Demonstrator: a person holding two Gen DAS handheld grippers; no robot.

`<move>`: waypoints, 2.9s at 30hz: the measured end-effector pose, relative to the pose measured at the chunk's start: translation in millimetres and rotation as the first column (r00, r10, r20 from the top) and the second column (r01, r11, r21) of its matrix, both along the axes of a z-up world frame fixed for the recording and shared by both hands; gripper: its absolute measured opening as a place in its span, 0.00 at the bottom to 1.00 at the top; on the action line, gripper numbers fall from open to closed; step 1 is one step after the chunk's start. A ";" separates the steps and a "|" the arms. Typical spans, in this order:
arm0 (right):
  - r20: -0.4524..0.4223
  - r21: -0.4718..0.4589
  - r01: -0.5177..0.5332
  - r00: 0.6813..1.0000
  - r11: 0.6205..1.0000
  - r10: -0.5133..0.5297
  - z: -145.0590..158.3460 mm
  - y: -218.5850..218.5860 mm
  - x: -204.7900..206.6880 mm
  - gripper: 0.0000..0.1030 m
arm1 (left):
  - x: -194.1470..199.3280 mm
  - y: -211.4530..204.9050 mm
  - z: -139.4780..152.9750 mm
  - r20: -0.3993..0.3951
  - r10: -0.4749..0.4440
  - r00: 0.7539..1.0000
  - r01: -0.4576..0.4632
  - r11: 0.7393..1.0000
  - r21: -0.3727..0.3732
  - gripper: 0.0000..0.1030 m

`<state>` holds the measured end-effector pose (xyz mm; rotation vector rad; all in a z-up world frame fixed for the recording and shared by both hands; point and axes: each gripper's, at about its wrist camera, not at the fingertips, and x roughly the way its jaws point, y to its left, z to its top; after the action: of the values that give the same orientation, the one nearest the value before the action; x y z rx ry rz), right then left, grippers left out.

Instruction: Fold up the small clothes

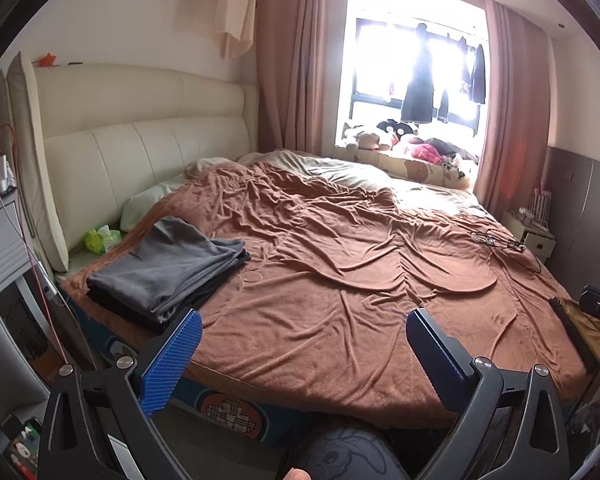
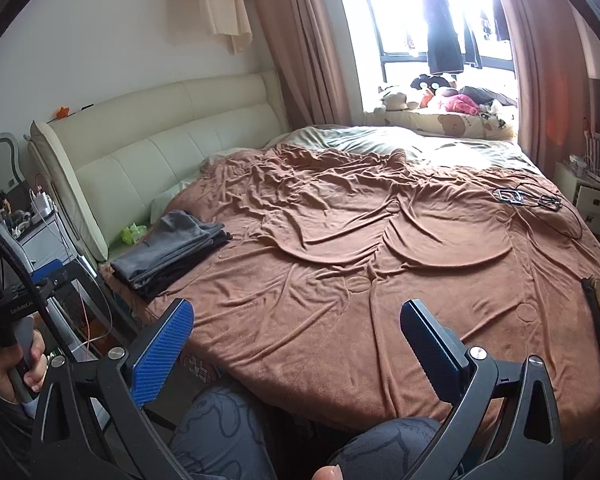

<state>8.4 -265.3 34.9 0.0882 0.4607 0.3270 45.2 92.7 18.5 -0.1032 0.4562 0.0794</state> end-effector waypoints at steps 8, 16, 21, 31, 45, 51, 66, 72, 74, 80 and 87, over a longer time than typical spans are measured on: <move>0.019 0.002 0.004 1.000 1.000 -0.004 -13.8 -9.4 -32.6 1.00 | -40.9 -5.2 -11.1 0.017 0.034 0.999 -0.034 0.999 -0.005 1.00; 0.010 0.004 0.011 1.000 1.000 -0.011 -31.7 -8.2 -52.7 1.00 | -65.7 -17.2 -25.1 0.018 0.035 0.999 -0.035 0.999 0.015 1.00; -0.006 -0.028 0.016 1.000 0.999 -0.016 -40.4 -4.1 -61.3 1.00 | -74.2 -25.6 -38.1 0.018 0.033 0.999 -0.034 0.999 0.029 1.00; -0.030 -0.034 0.029 0.999 0.999 -0.030 -43.1 -1.1 -56.9 1.00 | -69.4 -29.5 -55.9 -0.016 0.023 1.000 -0.023 0.999 0.042 1.00; -0.009 -0.017 0.049 0.999 0.999 -0.049 -47.2 -1.8 -63.9 1.00 | -78.8 -28.4 -43.3 0.044 0.029 0.999 -0.030 0.999 0.038 1.00; 0.004 -0.012 0.058 0.998 0.998 -0.058 -46.4 -4.6 -69.4 1.00 | -80.8 -33.6 -39.1 0.054 0.018 0.998 -0.020 0.999 0.044 1.00; 0.026 0.002 0.067 0.997 0.998 -0.067 -45.2 -11.8 -79.6 1.00 | -87.1 -40.0 -28.1 0.082 0.018 0.996 -0.022 0.999 0.046 1.00; 0.028 0.006 0.070 0.997 0.998 -0.071 -45.1 -14.7 -80.6 1.00 | -89.9 -39.2 -24.4 0.092 0.020 0.996 -0.024 0.999 0.042 1.00; 0.029 0.008 0.071 0.997 0.997 -0.072 -44.1 -15.9 -80.9 1.00 | -91.0 -39.2 -23.8 0.097 0.020 0.995 -0.024 0.999 0.041 1.00; 0.037 0.008 0.074 0.997 0.997 -0.074 -41.2 -17.1 -83.5 1.00 | -93.5 -40.4 -20.2 0.106 0.021 0.994 -0.025 0.999 0.039 1.00; 0.038 0.006 0.083 0.996 0.997 -0.083 -42.5 -20.1 -87.1 1.00 | -98.3 -40.4 -18.6 0.112 0.011 0.994 -0.015 0.999 0.033 1.00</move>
<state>-78.8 -285.3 -7.7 0.1052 0.4170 0.2479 -53.2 52.4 -0.1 -0.0767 0.3418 0.0933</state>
